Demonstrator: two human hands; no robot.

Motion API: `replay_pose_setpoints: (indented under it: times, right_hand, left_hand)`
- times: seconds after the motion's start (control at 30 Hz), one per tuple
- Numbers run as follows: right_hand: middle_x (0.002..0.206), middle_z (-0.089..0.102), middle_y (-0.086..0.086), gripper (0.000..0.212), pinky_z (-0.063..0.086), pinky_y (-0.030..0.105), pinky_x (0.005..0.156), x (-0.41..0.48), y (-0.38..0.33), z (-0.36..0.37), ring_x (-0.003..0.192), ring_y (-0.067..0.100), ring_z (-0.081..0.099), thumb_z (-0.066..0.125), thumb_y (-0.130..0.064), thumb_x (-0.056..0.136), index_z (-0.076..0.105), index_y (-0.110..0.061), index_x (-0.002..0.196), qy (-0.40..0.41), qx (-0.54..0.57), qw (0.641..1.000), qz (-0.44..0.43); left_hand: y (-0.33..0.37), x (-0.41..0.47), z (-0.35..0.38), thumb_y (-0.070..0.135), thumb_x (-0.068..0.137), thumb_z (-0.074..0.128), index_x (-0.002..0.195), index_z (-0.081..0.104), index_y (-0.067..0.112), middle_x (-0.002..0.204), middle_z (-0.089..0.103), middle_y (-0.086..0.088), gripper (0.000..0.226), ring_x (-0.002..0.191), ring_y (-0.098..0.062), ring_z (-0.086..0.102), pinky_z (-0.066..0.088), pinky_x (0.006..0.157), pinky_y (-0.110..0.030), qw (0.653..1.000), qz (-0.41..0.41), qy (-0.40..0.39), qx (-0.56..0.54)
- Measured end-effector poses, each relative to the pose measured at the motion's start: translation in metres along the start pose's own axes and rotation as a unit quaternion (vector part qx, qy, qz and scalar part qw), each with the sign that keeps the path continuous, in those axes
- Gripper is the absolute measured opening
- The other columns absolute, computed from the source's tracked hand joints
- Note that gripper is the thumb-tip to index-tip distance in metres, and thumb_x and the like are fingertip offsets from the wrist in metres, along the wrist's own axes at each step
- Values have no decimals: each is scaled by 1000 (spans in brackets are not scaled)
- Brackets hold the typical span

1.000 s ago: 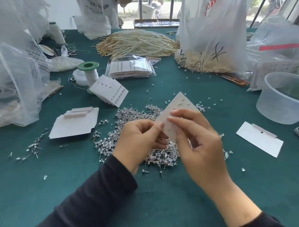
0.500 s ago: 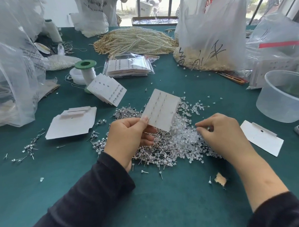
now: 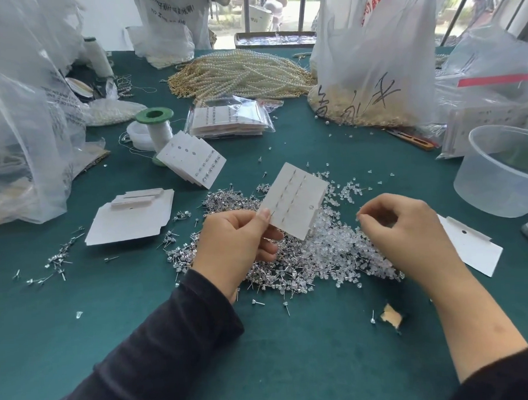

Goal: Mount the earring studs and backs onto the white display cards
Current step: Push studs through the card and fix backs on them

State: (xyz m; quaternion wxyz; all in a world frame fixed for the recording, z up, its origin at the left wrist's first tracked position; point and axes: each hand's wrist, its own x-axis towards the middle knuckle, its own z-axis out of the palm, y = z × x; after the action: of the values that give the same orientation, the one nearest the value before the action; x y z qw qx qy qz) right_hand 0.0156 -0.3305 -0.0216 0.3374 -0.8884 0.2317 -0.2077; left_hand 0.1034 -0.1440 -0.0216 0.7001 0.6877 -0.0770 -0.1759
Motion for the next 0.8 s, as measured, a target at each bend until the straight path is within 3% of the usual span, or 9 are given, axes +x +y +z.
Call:
replay_pose_setpoints:
  times: [0.1,0.37,0.43,0.57,0.8]
  right_hand:
    - [62,67,-8,17,41,6,51,-2,-1,-3,55,-1,56,66,-7,78,68,-22,71,4,85,996,13]
    - [67,71,-6,14,48,13,57,-10,-19,3,61,5,63,74,-10,75,71,-22,69,21,255,967,17]
    - [67,71,-6,13,50,15,58,-14,-25,8,60,7,63,73,-10,75,71,-21,70,33,235,971,10]
    - [60,65,-12,16,46,15,57,-16,-25,13,61,1,59,65,-9,74,66,-24,67,83,67,994,4]
    - [64,64,-12,18,42,17,58,-13,-14,7,64,1,60,66,-8,75,62,-23,66,101,38,993,42]
  left_hand:
    - [0,-1,1,12,88,56,64,66,7,55,67,-4,26,42,-13,55,47,40,-20,1000,5,0,13]
    - [-4,-2,3,12,87,57,59,66,9,52,66,-1,30,42,-12,55,48,41,-21,997,28,-4,71]
    - [-5,-2,4,12,87,58,57,66,9,51,66,-1,31,41,-12,55,48,41,-21,996,31,-7,79]
    - [-5,-3,5,11,87,58,57,66,9,49,65,2,30,41,-10,56,48,41,-21,995,39,-6,92]
    - [-5,-3,5,12,86,58,55,65,11,51,65,0,32,41,-11,56,46,41,-20,993,48,1,105]
